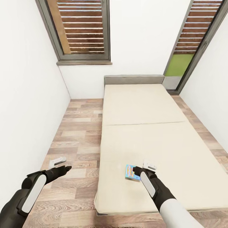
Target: Put all the toys in the child's room - the three board games (two on the bed and one on the table), the two jigsaw puzzles on the table, and the tennis ball on the table - inside the toy box on the table in the child's room.
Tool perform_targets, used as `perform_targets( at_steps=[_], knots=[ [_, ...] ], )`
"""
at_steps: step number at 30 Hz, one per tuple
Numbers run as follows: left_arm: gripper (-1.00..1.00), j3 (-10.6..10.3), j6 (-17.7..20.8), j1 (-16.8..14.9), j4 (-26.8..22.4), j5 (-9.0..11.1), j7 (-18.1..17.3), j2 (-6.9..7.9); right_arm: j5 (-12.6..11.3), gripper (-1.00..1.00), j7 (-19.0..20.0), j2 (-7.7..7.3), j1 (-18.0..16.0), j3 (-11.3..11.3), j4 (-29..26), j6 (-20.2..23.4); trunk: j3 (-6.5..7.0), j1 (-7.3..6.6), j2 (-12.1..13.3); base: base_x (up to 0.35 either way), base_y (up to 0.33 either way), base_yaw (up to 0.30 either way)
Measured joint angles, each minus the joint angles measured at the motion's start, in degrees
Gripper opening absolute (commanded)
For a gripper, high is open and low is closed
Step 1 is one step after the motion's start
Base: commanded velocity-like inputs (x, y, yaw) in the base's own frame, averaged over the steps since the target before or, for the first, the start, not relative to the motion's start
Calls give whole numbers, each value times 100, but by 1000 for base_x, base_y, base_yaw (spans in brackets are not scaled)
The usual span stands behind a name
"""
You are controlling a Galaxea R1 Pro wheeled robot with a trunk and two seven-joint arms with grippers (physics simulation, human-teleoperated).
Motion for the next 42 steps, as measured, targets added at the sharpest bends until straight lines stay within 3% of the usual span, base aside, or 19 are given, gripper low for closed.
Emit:
perform_targets(
  at_steps=[14, 24, 42],
  knots=[
    [100, 5, 0, 0, 0, 1, 0, 0, -3, 100, 3, 2, 5, 16, 0, -180, -107, -2, -1, 88, 14, 0],
    [100, 5, -4, 0, 0, -3, -6, 0, -5, 100, 3, 7, 6, 343, 0, -288, -113, -1, -1, 111, 31, 0],
    [100, 5, -3, 0, -31, -1, -1, 3, -9, 100, 4, -4, 7, 411, 9, -297, -113, 0, -1, 6, 1, 0]
  ],
)
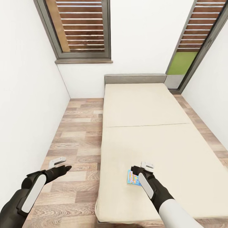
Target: Put all the toys in the child's room - the three board games (two on the bed and one on the table), the two jigsaw puzzles on the table, and the tennis ball on the table - inside the toy box on the table in the child's room.
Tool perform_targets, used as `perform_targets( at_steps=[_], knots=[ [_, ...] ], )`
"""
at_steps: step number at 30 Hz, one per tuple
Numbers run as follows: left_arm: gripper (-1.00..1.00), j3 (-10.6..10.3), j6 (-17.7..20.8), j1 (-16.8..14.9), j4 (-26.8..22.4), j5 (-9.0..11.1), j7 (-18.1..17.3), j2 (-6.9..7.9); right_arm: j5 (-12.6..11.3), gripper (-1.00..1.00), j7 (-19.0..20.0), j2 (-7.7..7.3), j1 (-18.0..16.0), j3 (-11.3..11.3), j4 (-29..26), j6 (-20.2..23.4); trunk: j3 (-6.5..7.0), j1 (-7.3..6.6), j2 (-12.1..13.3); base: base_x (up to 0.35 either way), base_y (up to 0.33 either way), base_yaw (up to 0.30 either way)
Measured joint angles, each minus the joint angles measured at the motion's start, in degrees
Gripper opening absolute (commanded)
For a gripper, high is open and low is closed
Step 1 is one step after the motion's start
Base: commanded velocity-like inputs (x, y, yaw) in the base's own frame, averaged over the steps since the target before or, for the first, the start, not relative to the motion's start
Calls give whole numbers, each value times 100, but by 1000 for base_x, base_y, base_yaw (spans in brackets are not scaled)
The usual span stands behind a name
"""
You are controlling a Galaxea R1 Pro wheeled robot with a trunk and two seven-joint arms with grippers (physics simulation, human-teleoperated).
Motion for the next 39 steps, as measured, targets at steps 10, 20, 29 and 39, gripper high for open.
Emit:
perform_targets(
  at_steps=[10, 20, 29, 39],
  knots=[
    [100, 0, 0, 0, -4, 0, -2, 2, 4, 100, 0, 2, 2, 4, 0, -13, 0, 0, 0, 0, 0, 0],
    [100, 0, 2, 0, -5, 0, 1, 6, -7, 100, 23, 2, 2, 9, 1, -274, 0, 0, 0, 0, 0, 0],
    [100, 0, 0, 0, -5, 0, 1, 5, -9, 100, 33, 4, 2, 10, 1, -314, 0, 0, 0, 0, 0, 0],
    [100, 0, 1, 0, -4, -2, 2, 6, -7, 100, 34, 1, 2, 14, 1, -326, 0, 0, 0, 0, 0, 0]
  ],
)
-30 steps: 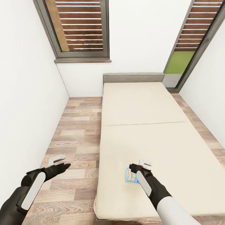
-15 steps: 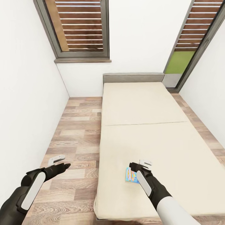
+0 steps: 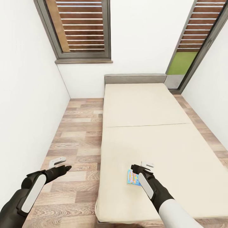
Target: Put all the toys in the child's room - the three board games (two on the bed and one on the table), the two jigsaw puzzles on the table, and the tennis ball on the table - inside the toy box on the table in the child's room.
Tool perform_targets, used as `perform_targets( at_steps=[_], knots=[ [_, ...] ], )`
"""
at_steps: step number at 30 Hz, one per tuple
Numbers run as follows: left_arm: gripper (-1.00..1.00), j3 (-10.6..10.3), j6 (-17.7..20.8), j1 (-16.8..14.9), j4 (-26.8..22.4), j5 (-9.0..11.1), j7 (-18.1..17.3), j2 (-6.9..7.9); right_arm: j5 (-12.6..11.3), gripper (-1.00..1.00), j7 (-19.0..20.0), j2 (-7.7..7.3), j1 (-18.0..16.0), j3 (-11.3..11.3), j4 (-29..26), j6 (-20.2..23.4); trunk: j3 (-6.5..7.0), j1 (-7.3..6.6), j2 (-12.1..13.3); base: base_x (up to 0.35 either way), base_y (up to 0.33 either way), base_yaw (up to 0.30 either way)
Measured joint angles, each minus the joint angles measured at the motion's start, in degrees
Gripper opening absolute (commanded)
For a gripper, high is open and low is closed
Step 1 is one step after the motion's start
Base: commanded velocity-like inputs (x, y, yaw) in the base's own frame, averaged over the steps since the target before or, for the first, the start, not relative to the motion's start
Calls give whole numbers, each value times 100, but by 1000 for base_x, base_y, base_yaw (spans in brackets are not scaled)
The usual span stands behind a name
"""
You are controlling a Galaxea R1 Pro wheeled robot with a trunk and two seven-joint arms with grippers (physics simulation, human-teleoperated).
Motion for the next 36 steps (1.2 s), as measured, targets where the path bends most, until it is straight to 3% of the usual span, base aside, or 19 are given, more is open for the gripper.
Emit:
perform_targets(
  at_steps=[14, 36],
  knots=[
    [100, 0, -4, 0, 0, 3, 0, 0, -2, 100, 8, -4, 0, 0, -16, -13, -18, 0, 0, 0, 0, 0],
    [100, 0, -2, 0, 0, 5, 0, -6, -1, 100, 9, -4, 0, -6, -10, -6, -212, 0, 0, 0, 0, 0]
  ],
)
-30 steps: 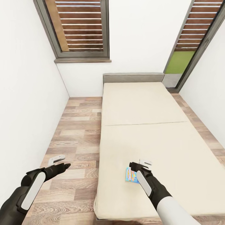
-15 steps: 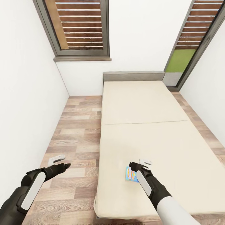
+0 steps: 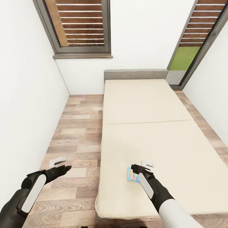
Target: Put all the toys in the child's room - the three board games (two on the bed and one on the table), the two jigsaw puzzles on the table, and the tennis ball on the table - inside the toy box on the table in the child's room.
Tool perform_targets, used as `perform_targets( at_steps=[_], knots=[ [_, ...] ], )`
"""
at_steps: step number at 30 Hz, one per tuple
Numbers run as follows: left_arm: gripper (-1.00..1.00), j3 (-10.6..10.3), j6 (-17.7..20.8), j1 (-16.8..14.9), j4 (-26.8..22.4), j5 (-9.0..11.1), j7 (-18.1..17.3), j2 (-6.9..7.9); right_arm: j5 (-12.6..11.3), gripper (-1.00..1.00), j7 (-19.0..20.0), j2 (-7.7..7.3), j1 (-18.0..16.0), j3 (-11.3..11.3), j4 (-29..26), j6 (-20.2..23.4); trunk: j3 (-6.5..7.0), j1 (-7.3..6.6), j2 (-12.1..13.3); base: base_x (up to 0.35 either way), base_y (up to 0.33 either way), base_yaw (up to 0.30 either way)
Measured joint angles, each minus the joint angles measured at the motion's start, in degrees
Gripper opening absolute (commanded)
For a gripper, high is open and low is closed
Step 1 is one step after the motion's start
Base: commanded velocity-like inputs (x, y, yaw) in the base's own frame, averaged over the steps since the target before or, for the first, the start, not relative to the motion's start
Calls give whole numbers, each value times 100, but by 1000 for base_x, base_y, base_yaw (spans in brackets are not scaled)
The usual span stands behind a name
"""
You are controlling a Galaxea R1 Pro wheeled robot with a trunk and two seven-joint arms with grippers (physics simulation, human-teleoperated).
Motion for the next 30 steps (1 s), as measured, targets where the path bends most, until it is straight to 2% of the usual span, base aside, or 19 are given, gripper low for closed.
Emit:
perform_targets(
  at_steps=[20, 30],
  knots=[
    [100, 0, 2, 0, 0, -2, 0, -3, 0, 100, -1, 1, 0, 1, 1, -7, -183, 0, 0, 0, 0, 0],
    [100, -1, 0, 0, 0, -2, 0, 1, 6, 100, 0, 5, 0, 7, 1, -9, -204, 0, -1, 0, 0, 0]
  ],
)
